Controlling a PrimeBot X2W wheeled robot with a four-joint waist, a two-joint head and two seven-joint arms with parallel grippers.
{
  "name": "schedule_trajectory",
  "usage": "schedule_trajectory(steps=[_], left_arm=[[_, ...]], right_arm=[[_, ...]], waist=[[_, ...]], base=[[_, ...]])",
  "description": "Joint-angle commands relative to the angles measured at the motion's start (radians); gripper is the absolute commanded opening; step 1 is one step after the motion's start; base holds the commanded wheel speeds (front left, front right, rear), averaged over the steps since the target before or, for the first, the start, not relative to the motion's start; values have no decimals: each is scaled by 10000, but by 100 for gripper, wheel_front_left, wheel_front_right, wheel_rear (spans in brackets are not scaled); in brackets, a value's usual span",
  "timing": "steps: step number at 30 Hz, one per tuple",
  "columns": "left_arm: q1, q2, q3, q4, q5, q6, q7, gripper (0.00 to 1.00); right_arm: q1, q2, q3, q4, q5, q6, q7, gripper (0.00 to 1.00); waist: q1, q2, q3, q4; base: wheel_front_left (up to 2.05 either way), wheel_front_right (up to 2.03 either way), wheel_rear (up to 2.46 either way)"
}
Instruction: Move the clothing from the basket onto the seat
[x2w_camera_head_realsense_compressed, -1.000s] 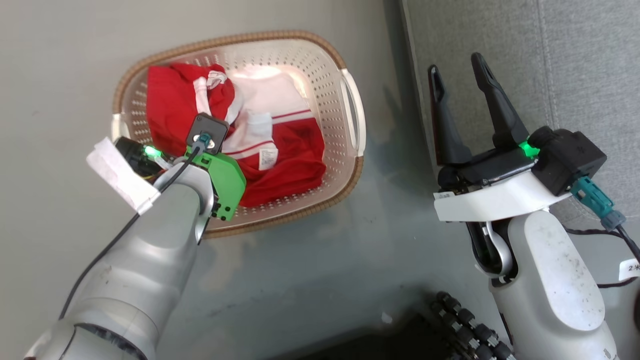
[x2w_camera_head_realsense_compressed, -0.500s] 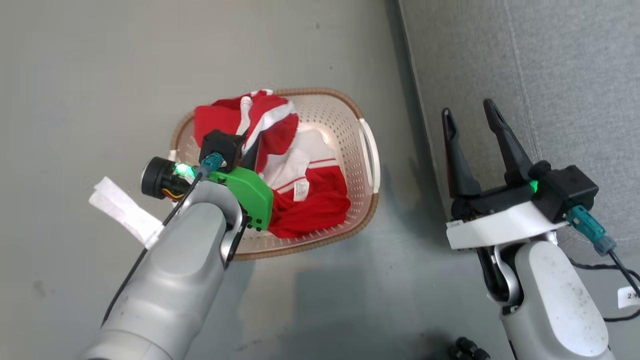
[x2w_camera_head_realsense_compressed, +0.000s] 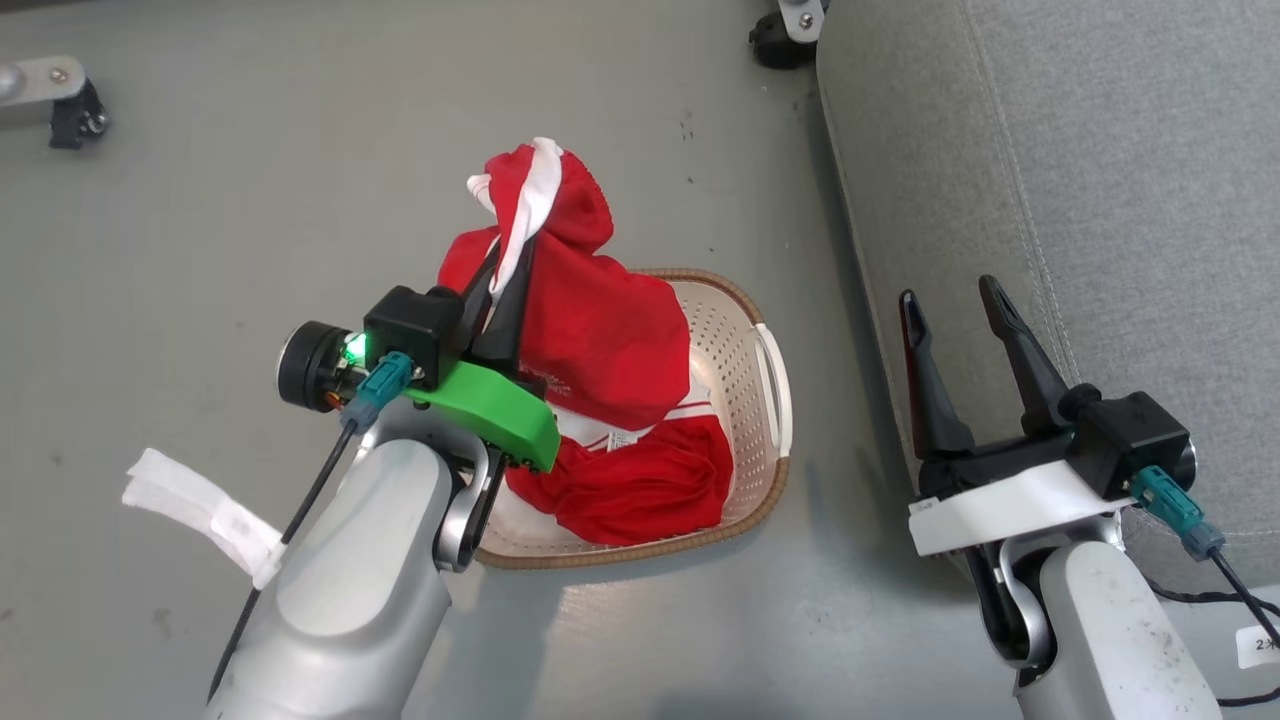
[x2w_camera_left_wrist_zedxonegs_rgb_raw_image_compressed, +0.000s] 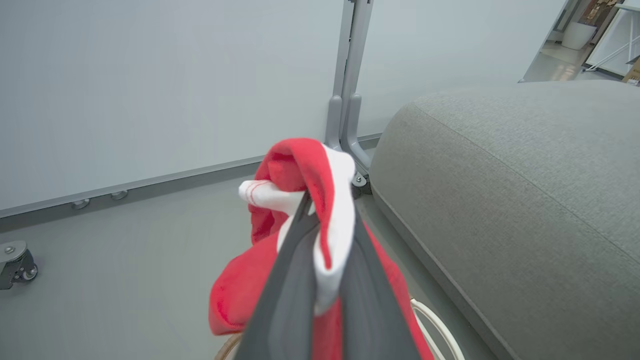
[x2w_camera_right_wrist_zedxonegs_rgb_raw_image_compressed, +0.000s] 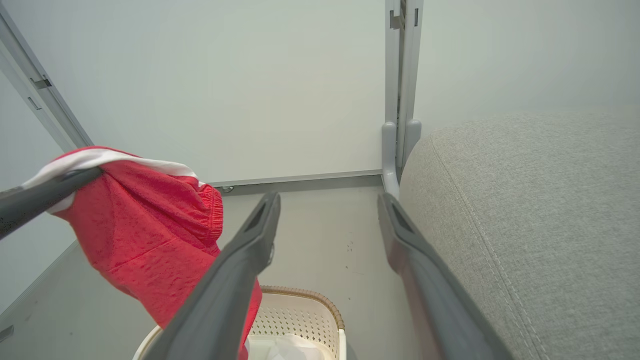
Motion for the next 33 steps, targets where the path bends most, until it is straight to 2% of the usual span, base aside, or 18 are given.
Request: schedule_trajectory(steps=[1, 13, 23, 33], left_arm=[[292, 74, 155, -439, 162, -12, -6, 0], [1821, -184, 1191, -3776, 838, -445, -6, 0], [3081, -266, 1490, -4864, 1116, -649, -4, 0], [4075, -317, 1464, -5190, 1085, -679, -2, 0]], right_arm=[[203, -26, -20, -31, -75, 1, 50, 100], [947, -29, -184, -492, -199, 1, 621, 100], [1641, -29, -69, -896, -85, 1, 1098, 100], [2266, -29, 47, -1097, 76, 1, 1332, 100]], waist=[[1, 0, -501, 377], [1, 0, -1668, 874], [1, 0, -2566, 880], [1, 0, -3160, 776]], base=[[0, 0, 0], [0, 0, 0], [0, 0, 0], [0, 0, 0]])
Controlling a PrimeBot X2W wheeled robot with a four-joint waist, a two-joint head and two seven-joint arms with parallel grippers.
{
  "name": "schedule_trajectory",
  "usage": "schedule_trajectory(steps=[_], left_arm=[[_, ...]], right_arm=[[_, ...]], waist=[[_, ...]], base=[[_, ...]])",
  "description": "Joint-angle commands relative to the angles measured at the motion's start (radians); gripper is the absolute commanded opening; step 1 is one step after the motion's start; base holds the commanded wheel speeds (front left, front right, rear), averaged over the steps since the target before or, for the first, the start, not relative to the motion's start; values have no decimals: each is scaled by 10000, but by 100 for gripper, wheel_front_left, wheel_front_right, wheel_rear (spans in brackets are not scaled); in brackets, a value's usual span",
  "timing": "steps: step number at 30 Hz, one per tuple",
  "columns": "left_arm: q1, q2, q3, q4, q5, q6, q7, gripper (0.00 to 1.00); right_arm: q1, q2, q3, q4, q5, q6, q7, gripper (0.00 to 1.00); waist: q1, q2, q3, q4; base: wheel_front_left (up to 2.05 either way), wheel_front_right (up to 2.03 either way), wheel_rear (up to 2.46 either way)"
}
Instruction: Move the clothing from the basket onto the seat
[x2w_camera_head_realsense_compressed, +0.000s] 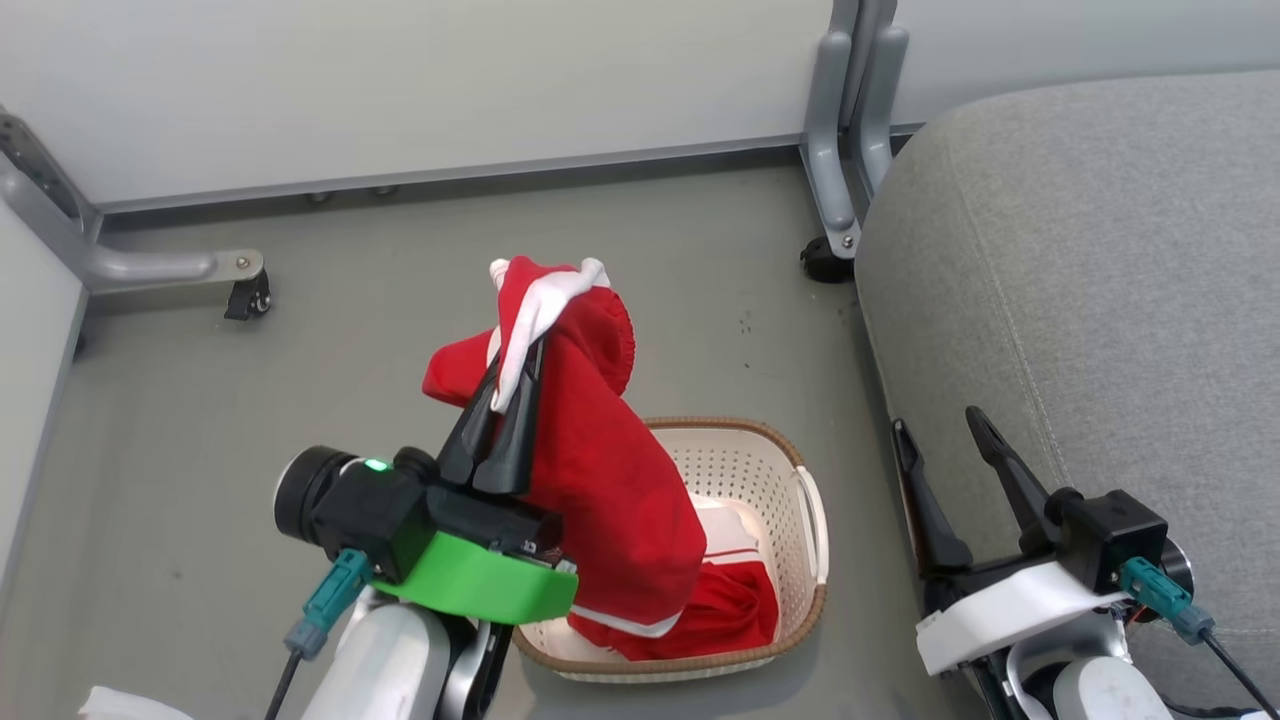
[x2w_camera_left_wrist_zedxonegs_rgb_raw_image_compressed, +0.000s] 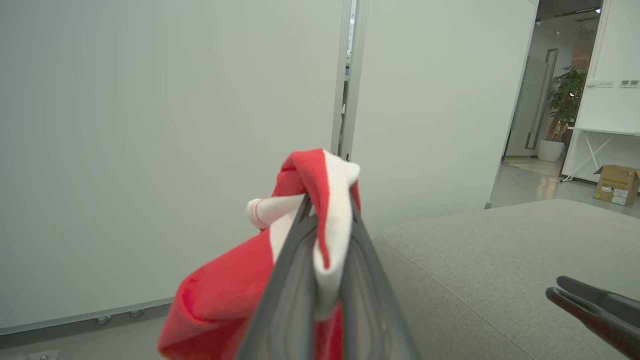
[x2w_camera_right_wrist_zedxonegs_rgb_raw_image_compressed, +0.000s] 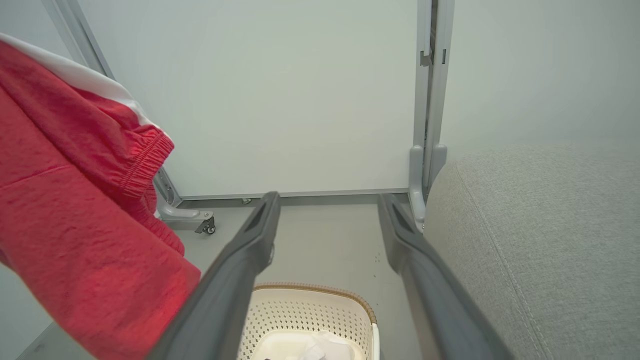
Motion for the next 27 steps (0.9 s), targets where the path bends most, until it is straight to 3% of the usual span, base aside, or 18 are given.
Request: schedule_trajectory(steps=[1, 18, 27], left_arm=[[213, -1, -19, -43, -30, -41, 4, 0], [407, 7, -80, -173, -73, -65, 4, 0], [216, 22, -112, -164, -58, -100, 4, 0]], right_arm=[[164, -31, 25, -58, 54, 1, 30, 100], [287, -29, 110, -154, 174, 1, 119, 100], [-338, -363, 1253, -108, 768, 1, 388, 100]], waist=[[1, 0, -157, -35], [1, 0, -211, -9], [1, 0, -100, 54]], base=[[0, 0, 0], [0, 0, 0], [0, 0, 0]])
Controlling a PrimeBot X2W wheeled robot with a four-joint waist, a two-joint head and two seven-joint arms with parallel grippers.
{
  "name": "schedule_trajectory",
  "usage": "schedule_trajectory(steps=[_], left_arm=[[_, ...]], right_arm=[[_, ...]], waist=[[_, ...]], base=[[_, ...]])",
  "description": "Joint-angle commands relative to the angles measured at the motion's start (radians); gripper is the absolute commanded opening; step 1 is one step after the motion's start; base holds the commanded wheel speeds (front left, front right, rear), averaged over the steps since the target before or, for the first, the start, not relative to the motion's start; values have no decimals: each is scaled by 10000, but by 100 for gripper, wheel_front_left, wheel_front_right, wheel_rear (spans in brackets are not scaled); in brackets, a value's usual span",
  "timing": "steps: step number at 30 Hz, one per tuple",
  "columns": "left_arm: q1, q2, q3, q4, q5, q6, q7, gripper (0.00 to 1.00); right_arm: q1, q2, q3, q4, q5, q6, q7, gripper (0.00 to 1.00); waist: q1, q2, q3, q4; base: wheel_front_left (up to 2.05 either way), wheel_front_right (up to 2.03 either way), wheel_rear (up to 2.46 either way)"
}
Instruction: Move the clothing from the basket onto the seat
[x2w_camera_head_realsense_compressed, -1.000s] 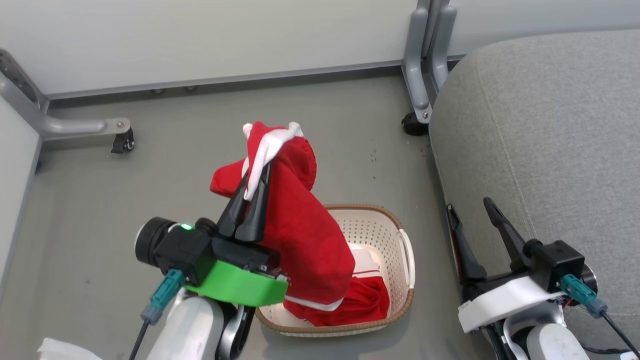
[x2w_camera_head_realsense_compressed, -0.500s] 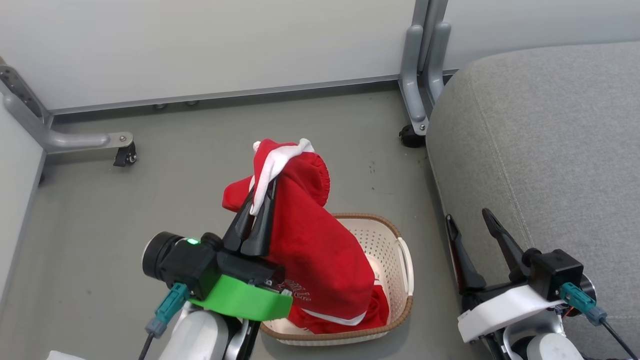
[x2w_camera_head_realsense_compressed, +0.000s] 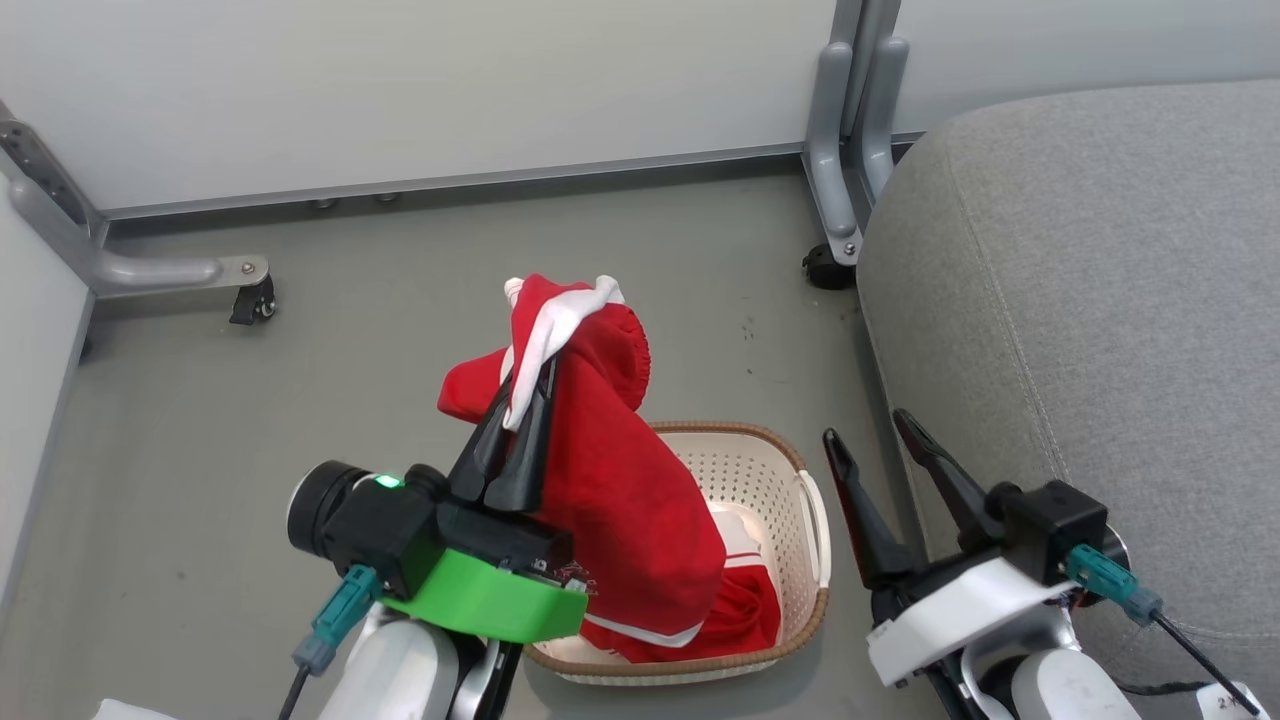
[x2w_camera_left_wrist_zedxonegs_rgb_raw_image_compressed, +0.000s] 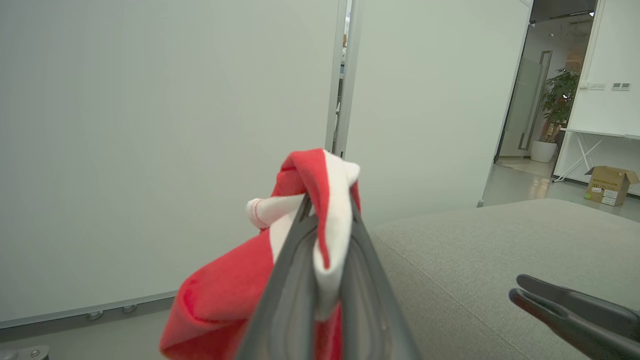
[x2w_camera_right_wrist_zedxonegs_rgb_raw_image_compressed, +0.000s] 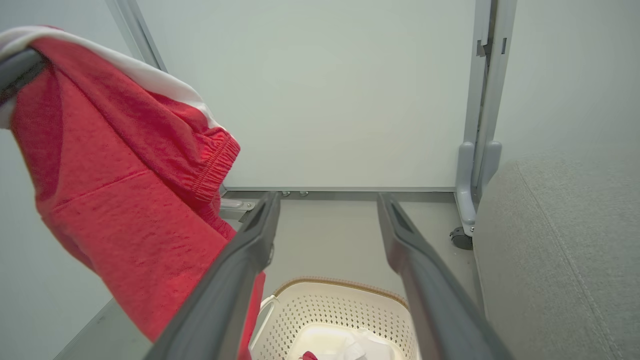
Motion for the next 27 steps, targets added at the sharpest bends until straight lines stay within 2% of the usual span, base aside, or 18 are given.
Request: schedule_trajectory(steps=[1, 10, 17, 27], left_arm=[[-117, 48, 12, -22, 13, -61, 3, 0], [-329, -2, -223, 50, 13, -147, 2, 0], [-468, -41, -324, 63, -9, -167, 2, 0], [-529, -96, -578, 107, -41, -223, 2, 0]], right_arm=[[-241, -92, 204, 26, 160, 1, 50, 100], [-1792, -657, 2508, 518, 1322, 1, 208, 100], [-3147, -796, 4157, 1277, 2131, 1, 13, 100], [-4514, -735, 5612, 2625, 3050, 1, -259, 100]], waist=[[1, 0, 48, 28], [1, 0, 222, 261], [1, 0, 350, 422], [1, 0, 401, 571]], base=[[0, 0, 0], [0, 0, 0], [0, 0, 0], [0, 0, 0]])
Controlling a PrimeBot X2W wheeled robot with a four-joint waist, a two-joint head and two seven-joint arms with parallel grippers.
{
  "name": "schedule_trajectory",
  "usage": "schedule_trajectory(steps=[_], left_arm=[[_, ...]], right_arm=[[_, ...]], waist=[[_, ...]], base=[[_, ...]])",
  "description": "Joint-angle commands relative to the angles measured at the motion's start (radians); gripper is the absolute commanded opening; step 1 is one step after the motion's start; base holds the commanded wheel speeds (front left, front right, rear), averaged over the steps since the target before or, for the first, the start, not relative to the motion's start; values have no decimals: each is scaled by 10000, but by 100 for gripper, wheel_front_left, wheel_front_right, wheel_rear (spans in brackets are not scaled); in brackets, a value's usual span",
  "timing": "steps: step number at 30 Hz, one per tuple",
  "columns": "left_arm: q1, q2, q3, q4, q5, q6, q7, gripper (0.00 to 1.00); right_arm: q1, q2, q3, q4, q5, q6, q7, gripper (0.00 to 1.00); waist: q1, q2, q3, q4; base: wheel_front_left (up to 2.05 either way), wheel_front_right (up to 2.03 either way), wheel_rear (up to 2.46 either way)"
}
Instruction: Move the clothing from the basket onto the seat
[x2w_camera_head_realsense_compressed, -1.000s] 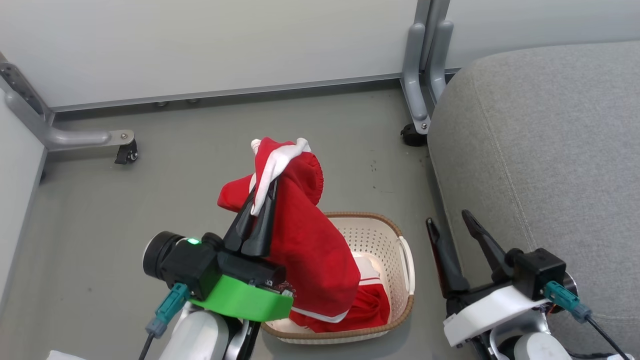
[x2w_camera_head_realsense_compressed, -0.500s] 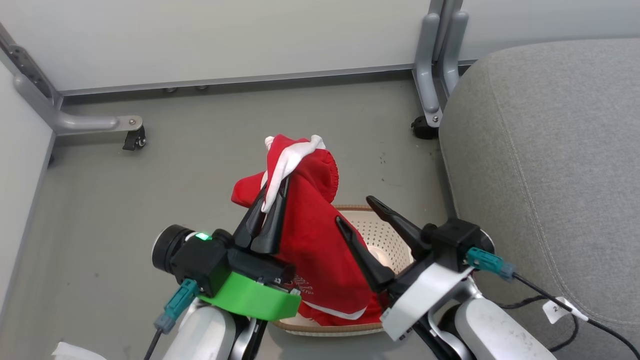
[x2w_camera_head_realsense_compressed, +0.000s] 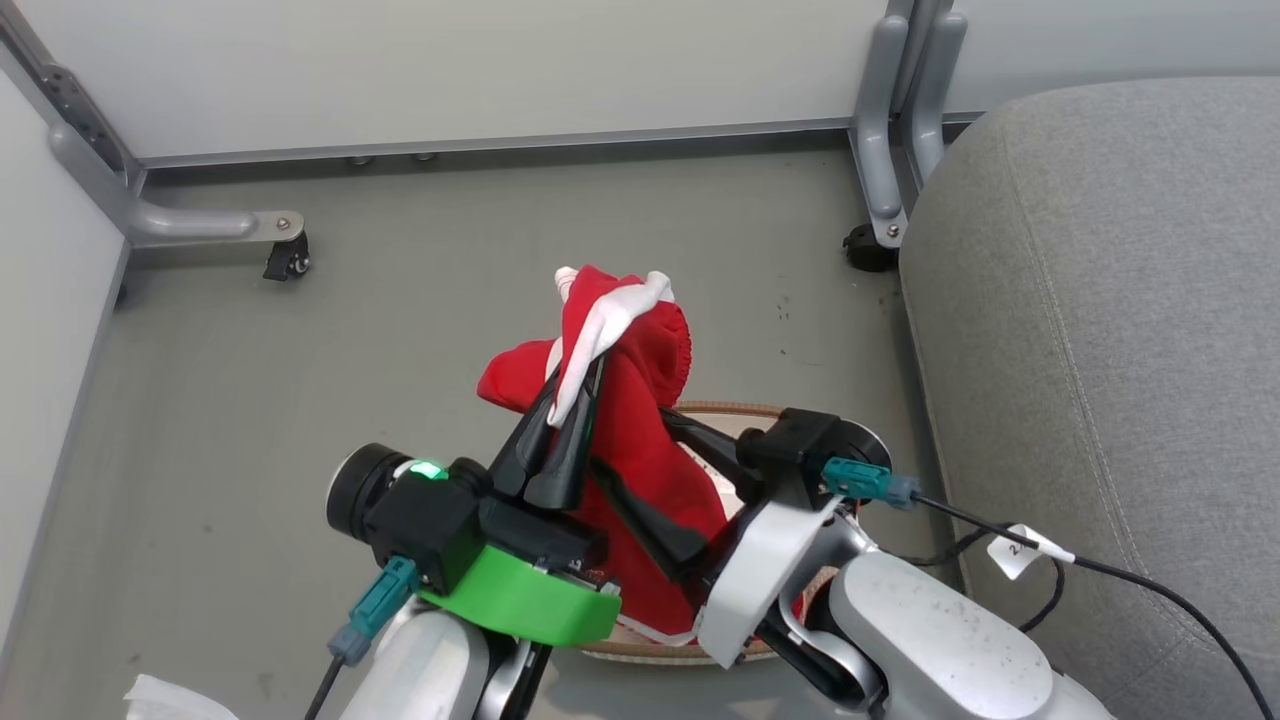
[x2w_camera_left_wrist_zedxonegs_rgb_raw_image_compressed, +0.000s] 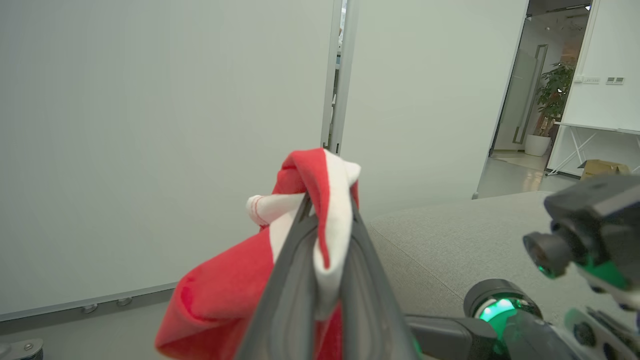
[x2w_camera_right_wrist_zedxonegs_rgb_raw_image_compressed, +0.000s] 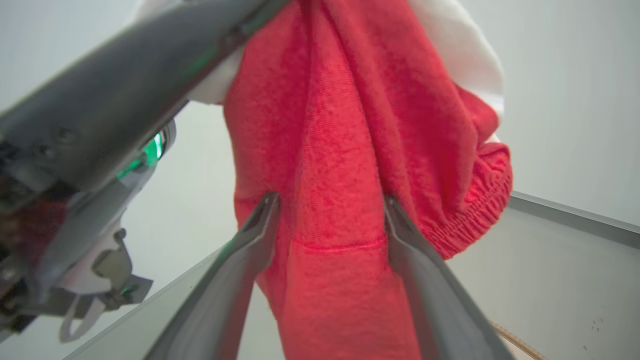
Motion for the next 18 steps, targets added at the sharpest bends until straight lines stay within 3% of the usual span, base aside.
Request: schedule_trajectory(steps=[1, 4, 5, 7, 18], left_arm=[[-178, -37, -15, 2, -35, -53, 2, 0], [-179, -47, -64, 2, -56, -62, 2, 0], [-183, -51, -78, 5, -60, -65, 2, 0], [-186, -56, -101, 9, -73, -65, 2, 0], [-141, -1, -82, 97, -139, 11, 2, 0]], right_arm=[[-205, 57, 149, 148, 117, 1, -56, 100], [-444, 106, 443, 471, 305, 1, -46, 100], [-514, 110, 521, 554, 352, 1, -48, 80], [-636, 134, 633, 710, 453, 1, -71, 0], [-944, 174, 969, 1204, 673, 1, -373, 0]], waist=[[0, 0, -4, 8], [0, 0, -10, 22], [0, 0, -12, 25], [0, 0, -16, 28], [0, 0, -75, 1]], base=[[0, 0, 0], [0, 0, 0], [0, 0, 0], [0, 0, 0], [0, 0, 0]])
